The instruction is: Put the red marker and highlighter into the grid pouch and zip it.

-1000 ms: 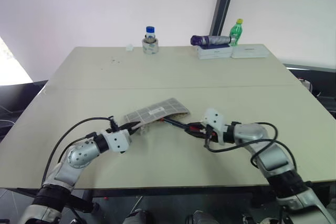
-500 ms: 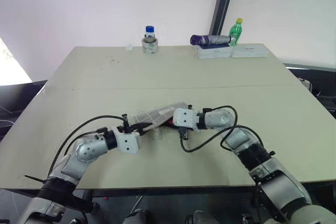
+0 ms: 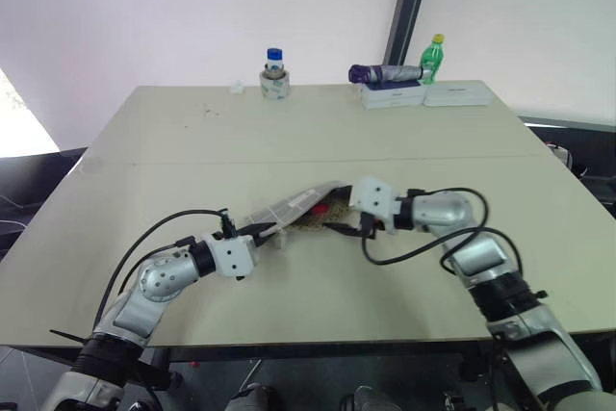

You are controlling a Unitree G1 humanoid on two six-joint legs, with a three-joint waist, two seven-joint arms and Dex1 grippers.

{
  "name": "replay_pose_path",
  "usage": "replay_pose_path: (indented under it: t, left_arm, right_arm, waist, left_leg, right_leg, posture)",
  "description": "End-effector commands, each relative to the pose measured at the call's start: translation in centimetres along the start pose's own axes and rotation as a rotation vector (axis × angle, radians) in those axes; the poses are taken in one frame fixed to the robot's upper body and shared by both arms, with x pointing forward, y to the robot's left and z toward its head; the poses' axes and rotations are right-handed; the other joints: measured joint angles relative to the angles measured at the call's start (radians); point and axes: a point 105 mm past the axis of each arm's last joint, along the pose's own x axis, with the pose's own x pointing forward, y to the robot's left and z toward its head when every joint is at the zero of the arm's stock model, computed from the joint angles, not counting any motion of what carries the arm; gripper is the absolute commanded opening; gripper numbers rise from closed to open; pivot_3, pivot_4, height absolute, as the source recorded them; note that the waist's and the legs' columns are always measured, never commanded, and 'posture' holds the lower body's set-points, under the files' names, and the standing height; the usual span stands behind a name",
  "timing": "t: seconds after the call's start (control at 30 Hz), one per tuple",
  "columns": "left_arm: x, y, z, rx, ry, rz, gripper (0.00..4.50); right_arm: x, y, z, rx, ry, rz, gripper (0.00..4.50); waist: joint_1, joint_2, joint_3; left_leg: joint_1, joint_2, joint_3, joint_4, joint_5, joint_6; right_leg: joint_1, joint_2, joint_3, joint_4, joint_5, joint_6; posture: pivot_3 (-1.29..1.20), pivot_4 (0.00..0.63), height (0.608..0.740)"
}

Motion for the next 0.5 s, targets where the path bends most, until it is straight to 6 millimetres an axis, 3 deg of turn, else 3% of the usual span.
replay_pose_path:
  t: [0.03, 0.17, 0.27, 0.33, 0.5]
  left_arm:
    - [0.1, 1.2, 0.8, -0.009, -0.034, 0.051, 0.0]
    - [1.1, 0.8, 1.5, -0.024, -0.06, 0.02, 0.0]
    - [1.8, 0.6, 1.9, -0.003, -0.072, -0.003, 0.0]
    - [2.1, 0.8, 2.3, 0.001, -0.083, -0.007, 0.0]
    - [2.6, 0.7, 3.2, 0.004, -0.104, -0.023, 0.0]
  right_arm:
    - [-2.3, 0.5, 2.0, 0.18, -0.126, 0.005, 3.22]
    - [-3.2, 5.9, 1.3, 0.496, -0.126, 0.194, 3.22]
    - [-1.8, 9.2, -0.5, 0.646, -0.053, 0.201, 3.22]
    - [-0.8, 9.7, -0.8, 0.698, -0.047, 0.163, 3.22]
    - [3.0, 8.5, -0.7, 0.835, -0.092, 0.036, 3.22]
  waist:
    - [0.001, 0.0, 0.0]
    - [0.005, 0.0, 0.0]
    - [0.002, -0.001, 0.0]
    - [-0.003, -0.001, 0.0]
    - [-0.004, -0.001, 0.0]
  left_leg:
    - [0.0, 0.0, 0.0, 0.0, 0.0, 0.0]
    - [0.0, 0.0, -0.002, 0.0, -0.003, 0.005]
    - [0.0, 0.0, -0.003, 0.0, -0.004, 0.007]
    - [0.0, 0.0, -0.003, 0.0, -0.004, 0.007]
    - [0.0, 0.0, -0.003, 0.001, -0.003, 0.006]
  right_leg:
    - [0.0, 0.0, 0.0, 0.0, 0.0, 0.0]
    - [0.001, -0.001, 0.0, -0.001, 0.0, 0.0]
    - [0.001, -0.001, -0.001, -0.001, 0.0, 0.0]
    - [0.001, -0.001, -0.001, 0.0, 0.0, 0.0]
    - [0.001, 0.001, -0.001, 0.0, 0.0, 0.0]
  posture:
    - [0.0, 0.15, 0.74]
    - [0.0, 0.15, 0.74]
    - [0.0, 0.15, 0.74]
    - [0.0, 0.15, 0.74]
    - [0.0, 0.15, 0.74]
